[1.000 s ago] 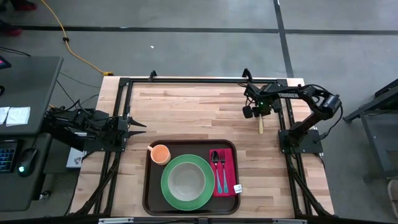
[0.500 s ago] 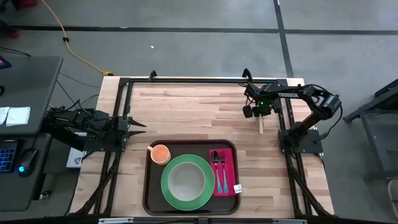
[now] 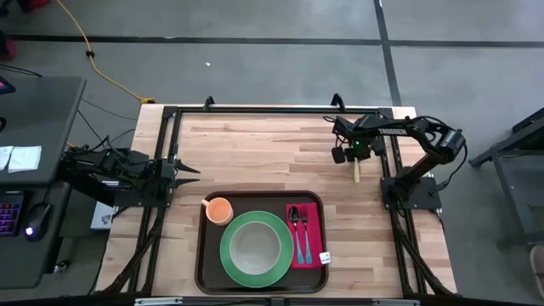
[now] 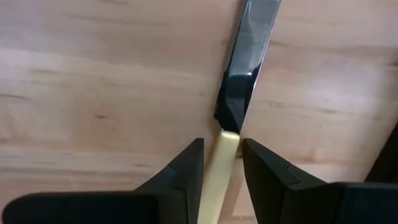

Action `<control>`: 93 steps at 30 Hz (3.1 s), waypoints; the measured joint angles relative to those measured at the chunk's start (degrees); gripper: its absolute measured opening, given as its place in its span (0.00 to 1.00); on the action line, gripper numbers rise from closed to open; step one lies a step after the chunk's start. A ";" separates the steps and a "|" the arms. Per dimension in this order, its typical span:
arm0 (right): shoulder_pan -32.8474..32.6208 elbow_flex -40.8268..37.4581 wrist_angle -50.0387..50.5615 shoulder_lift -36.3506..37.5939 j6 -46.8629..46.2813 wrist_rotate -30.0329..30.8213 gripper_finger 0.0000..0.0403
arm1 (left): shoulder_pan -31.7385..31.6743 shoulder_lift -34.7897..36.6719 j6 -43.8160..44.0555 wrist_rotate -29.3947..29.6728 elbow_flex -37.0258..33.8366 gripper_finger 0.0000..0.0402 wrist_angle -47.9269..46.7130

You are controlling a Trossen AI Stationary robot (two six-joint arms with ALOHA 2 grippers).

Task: Set up tray
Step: Put the yellow knife on the red napkin

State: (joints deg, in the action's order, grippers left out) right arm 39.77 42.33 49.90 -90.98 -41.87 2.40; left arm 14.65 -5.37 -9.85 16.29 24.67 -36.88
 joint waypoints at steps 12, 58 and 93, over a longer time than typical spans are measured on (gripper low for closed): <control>-0.09 -0.13 0.06 -0.03 -1.17 -0.22 0.23 | 0.01 -0.01 0.05 -0.02 0.00 0.34 -0.01; -0.09 -0.11 -1.16 -0.02 -1.77 2.74 0.07 | -0.01 -0.01 0.16 -0.22 0.00 0.34 0.83; -4.17 -0.26 0.31 4.63 -6.33 1.97 0.05 | 0.01 0.01 -0.41 -0.05 0.00 0.34 0.51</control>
State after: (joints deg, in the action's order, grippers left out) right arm 35.59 42.06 50.21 -86.35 -48.20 4.37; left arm 14.66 -5.37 -10.26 16.24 24.67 -36.38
